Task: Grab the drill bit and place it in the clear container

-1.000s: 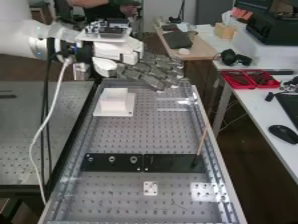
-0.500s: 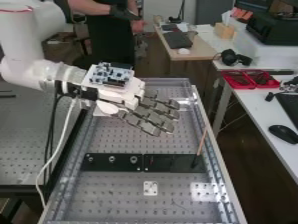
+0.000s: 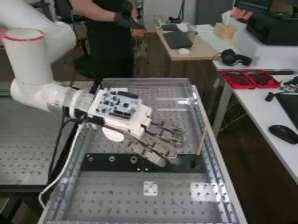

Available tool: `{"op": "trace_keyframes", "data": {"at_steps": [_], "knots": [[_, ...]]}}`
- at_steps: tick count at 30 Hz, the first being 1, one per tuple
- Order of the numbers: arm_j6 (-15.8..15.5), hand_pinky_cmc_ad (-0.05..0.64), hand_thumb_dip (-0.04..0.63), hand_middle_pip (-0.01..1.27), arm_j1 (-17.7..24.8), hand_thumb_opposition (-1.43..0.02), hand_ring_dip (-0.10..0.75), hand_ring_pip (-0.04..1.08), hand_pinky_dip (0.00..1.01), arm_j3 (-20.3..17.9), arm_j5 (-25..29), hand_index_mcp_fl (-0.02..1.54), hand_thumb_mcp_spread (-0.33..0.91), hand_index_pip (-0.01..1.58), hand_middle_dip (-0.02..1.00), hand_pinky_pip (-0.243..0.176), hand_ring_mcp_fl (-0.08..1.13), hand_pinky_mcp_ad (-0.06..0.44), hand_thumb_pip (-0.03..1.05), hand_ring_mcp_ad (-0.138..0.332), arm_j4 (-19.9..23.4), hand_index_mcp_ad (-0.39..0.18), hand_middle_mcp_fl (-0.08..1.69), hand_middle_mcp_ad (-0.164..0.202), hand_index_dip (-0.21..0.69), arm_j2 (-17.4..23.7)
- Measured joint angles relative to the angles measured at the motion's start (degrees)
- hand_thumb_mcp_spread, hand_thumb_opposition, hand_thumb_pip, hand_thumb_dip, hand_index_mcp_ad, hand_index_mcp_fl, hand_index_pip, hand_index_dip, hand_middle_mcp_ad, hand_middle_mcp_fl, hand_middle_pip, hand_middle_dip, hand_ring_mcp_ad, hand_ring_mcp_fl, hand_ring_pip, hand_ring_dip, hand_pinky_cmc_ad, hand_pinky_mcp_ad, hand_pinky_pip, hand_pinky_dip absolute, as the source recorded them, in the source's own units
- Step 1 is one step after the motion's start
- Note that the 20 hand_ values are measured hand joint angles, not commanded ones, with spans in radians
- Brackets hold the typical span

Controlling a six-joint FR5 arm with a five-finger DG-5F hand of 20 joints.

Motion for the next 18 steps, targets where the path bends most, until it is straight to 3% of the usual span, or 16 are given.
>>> {"op": "trace_keyframes", "data": {"at_steps": [5,9,14,18], "knots": [[0.3,0.264,0.143,0.15,-1.6,-0.76,0.012,0.08,0.3,2.8,-1.1,0.24,0.28,0.26,0.08,-0.112,0.03,0.188,0.65,0.244,-0.5,0.019,0.02,0.133,0.197,-3.4],[1.2,0.26,0.175,0.15,-3.0,-0.77,0.016,0.08,0.3,4.5,-2.7,0.24,0.3,0.48,0.09,-0.112,0.02,0.187,0.65,0.243,-0.6,0.012,0.02,0.136,0.187,-5.4],[3.7,0.26,0.197,0.15,-4.7,-0.79,0.012,0.08,0.3,6.4,-5.3,0.24,0.33,0.87,0.09,-0.112,0.01,0.187,0.71,0.246,0.0,0.009,0.02,0.133,0.173,-7.6],[6.0,0.264,0.206,0.15,-5.7,-0.81,0.016,0.08,0.29,7.1,-6.5,0.22,0.34,0.99,0.11,-0.112,0.01,0.187,0.71,0.246,1.6,0.003,0.02,0.134,0.154,-8.7]]}}
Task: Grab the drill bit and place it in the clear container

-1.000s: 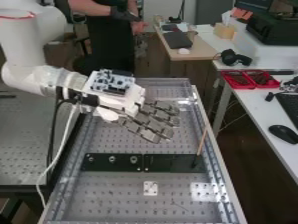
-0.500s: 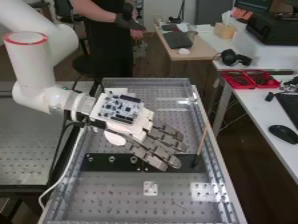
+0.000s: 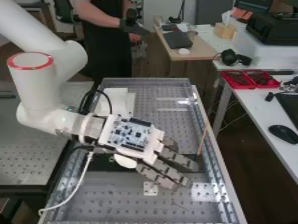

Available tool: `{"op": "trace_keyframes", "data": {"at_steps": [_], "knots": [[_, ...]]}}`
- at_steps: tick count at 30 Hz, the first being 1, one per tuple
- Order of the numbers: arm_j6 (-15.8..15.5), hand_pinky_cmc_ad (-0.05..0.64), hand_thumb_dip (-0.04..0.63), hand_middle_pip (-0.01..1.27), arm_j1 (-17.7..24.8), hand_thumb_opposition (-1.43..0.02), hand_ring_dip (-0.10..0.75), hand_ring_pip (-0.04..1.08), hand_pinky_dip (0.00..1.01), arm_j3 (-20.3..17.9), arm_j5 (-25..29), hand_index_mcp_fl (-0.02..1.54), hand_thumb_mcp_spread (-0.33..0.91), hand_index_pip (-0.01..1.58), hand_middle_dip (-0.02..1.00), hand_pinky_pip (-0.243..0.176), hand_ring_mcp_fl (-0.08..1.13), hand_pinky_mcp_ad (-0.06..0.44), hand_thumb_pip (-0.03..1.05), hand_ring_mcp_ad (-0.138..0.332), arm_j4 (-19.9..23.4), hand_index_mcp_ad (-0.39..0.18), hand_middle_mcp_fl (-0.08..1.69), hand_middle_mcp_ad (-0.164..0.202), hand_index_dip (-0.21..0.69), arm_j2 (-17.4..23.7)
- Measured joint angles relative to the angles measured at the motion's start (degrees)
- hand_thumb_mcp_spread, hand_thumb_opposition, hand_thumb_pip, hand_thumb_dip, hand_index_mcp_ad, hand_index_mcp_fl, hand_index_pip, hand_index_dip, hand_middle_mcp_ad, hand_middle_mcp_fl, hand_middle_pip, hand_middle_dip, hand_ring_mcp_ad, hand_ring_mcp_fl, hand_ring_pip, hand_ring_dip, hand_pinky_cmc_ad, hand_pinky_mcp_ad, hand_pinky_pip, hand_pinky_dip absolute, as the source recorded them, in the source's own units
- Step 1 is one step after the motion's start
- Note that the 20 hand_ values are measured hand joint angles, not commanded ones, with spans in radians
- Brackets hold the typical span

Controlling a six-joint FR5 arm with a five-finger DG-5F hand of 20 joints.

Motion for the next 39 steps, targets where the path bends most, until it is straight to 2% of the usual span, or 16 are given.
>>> {"op": "trace_keyframes", "data": {"at_steps": [2,6,8,13,21,28,33,39], "knots": [[1.8,0.264,0.22,0.15,-0.5,-0.8,0.016,0.08,0.27,0.5,-0.6,0.19,0.35,1.05,0.11,-0.112,0.01,0.188,0.71,0.248,1.2,0.0,0.02,0.131,0.154,-0.9],[3.5,0.264,0.223,0.14,-1.2,-0.82,0.016,0.08,0.24,1.3,-1.3,0.16,0.34,1.1,0.11,-0.108,0.0,0.185,0.7,0.243,2.6,-0.007,0.02,0.134,0.154,-2.3],[4.1,0.264,0.22,0.14,-1.4,-0.82,0.012,0.08,0.22,1.8,-1.7,0.11,0.38,1.14,0.12,-0.108,0.0,0.185,0.69,0.243,3.5,-0.012,0.02,0.134,0.152,-3.0],[5.8,0.264,0.223,0.14,-1.7,-0.82,0.016,0.08,0.19,2.9,-2.2,0.07,0.4,1.3,0.13,-0.108,0.01,0.183,0.67,0.243,4.9,-0.012,0.03,0.131,0.204,-4.7],[5.1,0.262,0.22,0.14,-1.7,-0.82,0.012,0.08,0.18,3.0,-2.7,0.1,0.49,1.44,0.15,-0.106,0.01,0.182,0.58,0.248,6.7,-0.058,0.07,0.126,0.267,-5.5],[4.2,0.262,0.223,0.15,-1.6,-0.82,0.012,0.08,0.18,3.0,-2.7,0.14,0.5,1.46,0.16,-0.106,0.01,0.182,0.56,0.248,7.1,-0.07,0.1,0.126,0.265,-6.2],[4.9,0.262,0.223,0.14,-1.5,-0.82,0.016,0.08,0.18,2.9,-2.4,0.18,0.52,1.45,0.16,-0.11,0.01,0.182,0.56,0.246,8.2,-0.068,0.11,0.108,0.269,-6.6],[6.3,0.262,0.22,0.14,-1.4,-0.82,0.016,0.08,0.19,3.1,-2.1,0.18,0.52,1.4,0.16,-0.098,0.01,0.182,0.55,0.244,9.0,-0.072,0.12,0.108,0.26,-7.5]]}}
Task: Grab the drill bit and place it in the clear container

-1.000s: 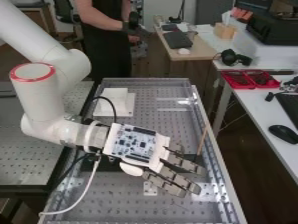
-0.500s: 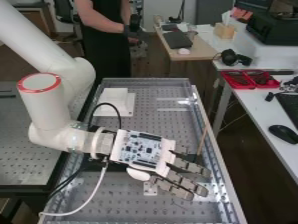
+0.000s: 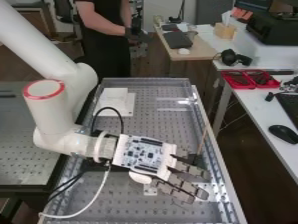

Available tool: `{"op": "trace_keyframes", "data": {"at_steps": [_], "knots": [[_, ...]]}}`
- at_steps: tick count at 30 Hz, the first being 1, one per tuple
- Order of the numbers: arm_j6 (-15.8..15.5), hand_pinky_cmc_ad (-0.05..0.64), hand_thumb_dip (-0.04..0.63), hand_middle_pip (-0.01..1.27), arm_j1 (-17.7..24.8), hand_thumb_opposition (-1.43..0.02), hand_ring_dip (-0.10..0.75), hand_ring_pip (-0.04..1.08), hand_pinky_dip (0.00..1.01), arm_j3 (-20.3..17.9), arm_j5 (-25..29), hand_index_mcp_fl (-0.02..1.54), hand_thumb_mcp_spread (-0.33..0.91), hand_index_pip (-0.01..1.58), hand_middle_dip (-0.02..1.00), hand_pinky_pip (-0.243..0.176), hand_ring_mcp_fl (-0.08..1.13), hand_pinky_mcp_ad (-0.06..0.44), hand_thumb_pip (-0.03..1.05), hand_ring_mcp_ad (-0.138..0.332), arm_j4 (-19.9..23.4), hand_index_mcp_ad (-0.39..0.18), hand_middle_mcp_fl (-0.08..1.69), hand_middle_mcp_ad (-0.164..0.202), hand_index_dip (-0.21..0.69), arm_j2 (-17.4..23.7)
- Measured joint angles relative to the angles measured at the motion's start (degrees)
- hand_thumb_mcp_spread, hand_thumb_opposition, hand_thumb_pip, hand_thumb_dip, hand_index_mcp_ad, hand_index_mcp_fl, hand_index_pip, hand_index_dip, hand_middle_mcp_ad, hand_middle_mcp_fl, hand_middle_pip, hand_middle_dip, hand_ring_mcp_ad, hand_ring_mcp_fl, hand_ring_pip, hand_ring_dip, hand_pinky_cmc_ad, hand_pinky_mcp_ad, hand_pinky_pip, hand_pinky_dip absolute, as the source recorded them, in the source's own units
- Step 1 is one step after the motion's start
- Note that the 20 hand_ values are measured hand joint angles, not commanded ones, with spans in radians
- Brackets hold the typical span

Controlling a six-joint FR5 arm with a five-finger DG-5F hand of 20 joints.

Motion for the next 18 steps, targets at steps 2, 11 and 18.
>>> {"op": "trace_keyframes", "data": {"at_steps": [2,11,18], "knots": [[0.5,0.262,0.22,0.14,0.0,-0.82,0.016,0.08,0.18,0.2,0.0,0.2,0.52,1.39,0.16,-0.098,0.01,0.182,0.55,0.244,0.0,-0.072,0.12,0.108,0.25,-0.4],[1.0,0.262,0.22,0.14,0.0,-0.84,0.016,0.08,0.18,1.4,-0.2,0.24,0.53,1.36,0.16,-0.096,0.01,0.182,0.55,0.244,0.1,-0.068,0.13,0.108,0.232,-1.6],[1.2,0.262,0.223,0.15,0.0,-0.84,0.016,0.08,0.18,1.9,-0.9,0.26,0.53,1.36,0.17,-0.093,0.02,0.185,0.54,0.25,-0.1,-0.075,0.13,0.106,0.232,-2.4]]}}
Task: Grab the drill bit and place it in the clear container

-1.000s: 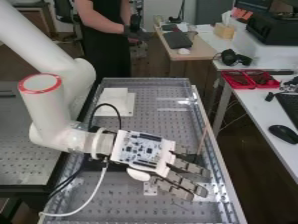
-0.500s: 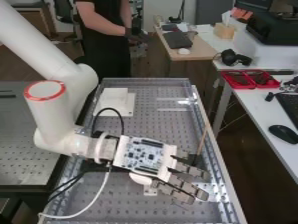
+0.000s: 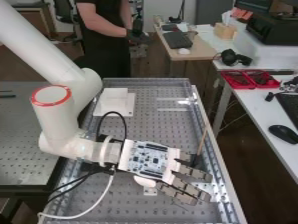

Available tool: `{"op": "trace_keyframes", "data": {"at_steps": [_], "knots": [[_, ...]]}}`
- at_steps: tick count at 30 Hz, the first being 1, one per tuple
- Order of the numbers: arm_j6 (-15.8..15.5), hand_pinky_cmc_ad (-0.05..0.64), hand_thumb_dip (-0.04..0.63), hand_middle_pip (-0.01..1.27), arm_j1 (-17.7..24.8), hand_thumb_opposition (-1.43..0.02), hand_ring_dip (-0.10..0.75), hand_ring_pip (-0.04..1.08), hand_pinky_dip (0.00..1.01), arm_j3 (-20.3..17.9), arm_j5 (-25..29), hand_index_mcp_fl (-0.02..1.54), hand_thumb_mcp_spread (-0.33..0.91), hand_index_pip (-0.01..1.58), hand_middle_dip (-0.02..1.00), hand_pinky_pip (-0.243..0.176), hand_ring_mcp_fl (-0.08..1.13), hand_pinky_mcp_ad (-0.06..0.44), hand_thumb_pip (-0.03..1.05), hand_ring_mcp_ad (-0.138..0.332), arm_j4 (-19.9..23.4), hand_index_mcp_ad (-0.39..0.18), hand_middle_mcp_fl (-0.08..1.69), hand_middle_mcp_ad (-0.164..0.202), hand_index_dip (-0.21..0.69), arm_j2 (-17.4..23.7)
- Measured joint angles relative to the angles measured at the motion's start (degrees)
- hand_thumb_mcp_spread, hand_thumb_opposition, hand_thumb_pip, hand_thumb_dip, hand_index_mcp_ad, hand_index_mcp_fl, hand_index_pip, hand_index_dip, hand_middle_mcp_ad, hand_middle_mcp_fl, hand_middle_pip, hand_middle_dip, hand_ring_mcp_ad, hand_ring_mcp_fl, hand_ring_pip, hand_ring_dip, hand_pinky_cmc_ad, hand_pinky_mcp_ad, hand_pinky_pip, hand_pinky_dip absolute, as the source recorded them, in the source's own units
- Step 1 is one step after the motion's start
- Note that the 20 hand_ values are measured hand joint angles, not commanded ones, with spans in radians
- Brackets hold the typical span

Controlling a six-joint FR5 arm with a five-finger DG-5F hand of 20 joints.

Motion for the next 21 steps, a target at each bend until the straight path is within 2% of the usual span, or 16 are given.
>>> {"op": "trace_keyframes", "data": {"at_steps": [21], "knots": [[0.7,0.262,0.223,0.14,0.0,-0.84,0.016,0.08,0.18,0.6,-0.4,0.34,0.54,1.34,0.17,-0.091,0.03,0.182,0.51,0.246,0.5,-0.077,0.17,0.11,0.227,-1.1]]}}
